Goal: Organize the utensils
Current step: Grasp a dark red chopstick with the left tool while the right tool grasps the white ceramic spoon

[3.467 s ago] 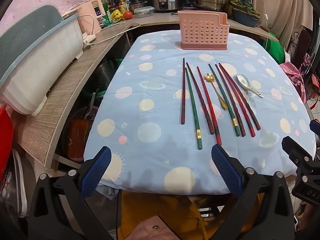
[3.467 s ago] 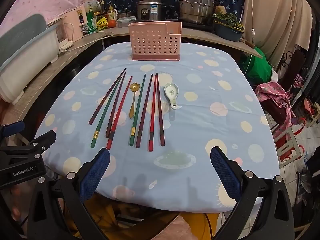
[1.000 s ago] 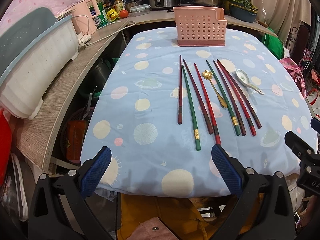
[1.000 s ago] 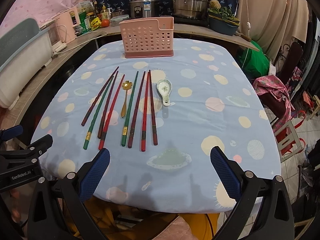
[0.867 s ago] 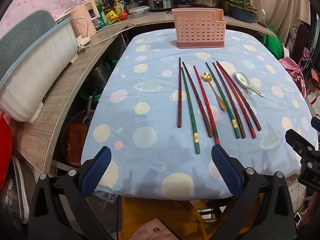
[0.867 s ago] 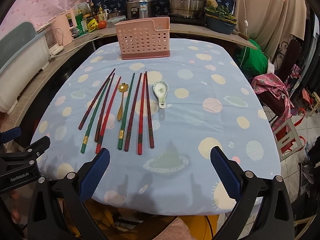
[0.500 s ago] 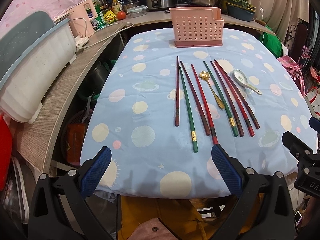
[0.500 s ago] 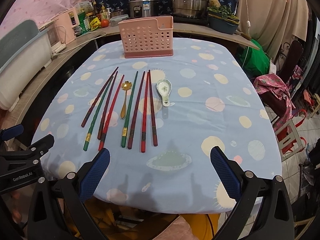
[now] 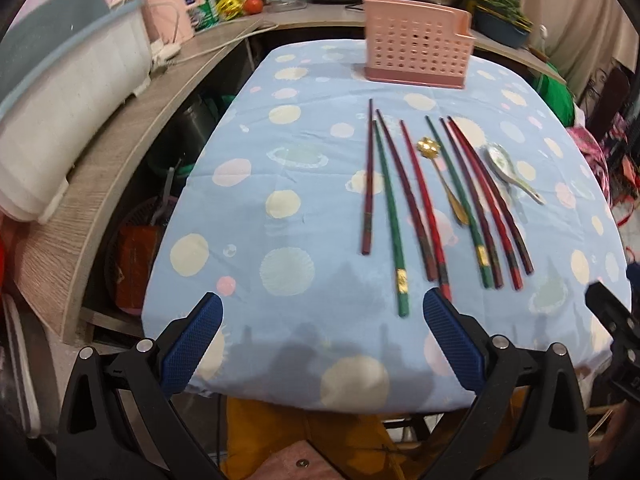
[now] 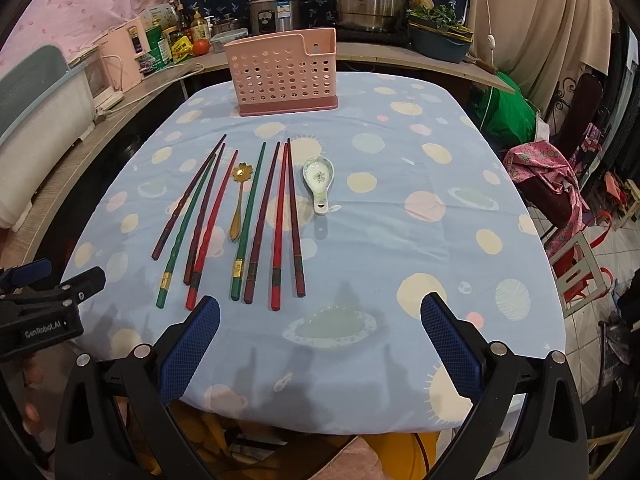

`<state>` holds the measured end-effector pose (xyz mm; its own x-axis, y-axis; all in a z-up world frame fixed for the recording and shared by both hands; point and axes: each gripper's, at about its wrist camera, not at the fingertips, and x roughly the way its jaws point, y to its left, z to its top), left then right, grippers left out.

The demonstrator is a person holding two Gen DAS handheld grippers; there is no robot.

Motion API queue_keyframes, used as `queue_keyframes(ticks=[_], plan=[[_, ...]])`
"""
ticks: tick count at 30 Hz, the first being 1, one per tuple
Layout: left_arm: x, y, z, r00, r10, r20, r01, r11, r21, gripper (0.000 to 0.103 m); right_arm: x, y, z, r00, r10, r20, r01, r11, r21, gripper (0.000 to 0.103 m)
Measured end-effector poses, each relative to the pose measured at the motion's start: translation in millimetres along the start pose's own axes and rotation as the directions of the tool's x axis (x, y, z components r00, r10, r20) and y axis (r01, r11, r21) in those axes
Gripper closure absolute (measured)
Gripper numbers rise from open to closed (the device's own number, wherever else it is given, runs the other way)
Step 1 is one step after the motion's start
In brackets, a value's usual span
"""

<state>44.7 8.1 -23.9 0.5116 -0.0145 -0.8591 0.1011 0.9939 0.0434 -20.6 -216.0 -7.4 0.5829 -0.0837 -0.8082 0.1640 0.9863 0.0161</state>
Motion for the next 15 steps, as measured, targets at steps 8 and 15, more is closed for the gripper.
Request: queue_keyframes(ticks=[8,15], plan=[[64,1,24,0.999,-0.009,-0.031,0.009,1.000,0.006,0.009,29,-8,18,1.000,-0.009,-0.011,0.009,1.000,0.030,0.007],[94,-6,30,0.997,-0.035,-0.067,0.038,0.999,0.030,0.029,43,-12,35,1.000,-0.016,-0.005,0.016,0.999,0.040,0.007]])
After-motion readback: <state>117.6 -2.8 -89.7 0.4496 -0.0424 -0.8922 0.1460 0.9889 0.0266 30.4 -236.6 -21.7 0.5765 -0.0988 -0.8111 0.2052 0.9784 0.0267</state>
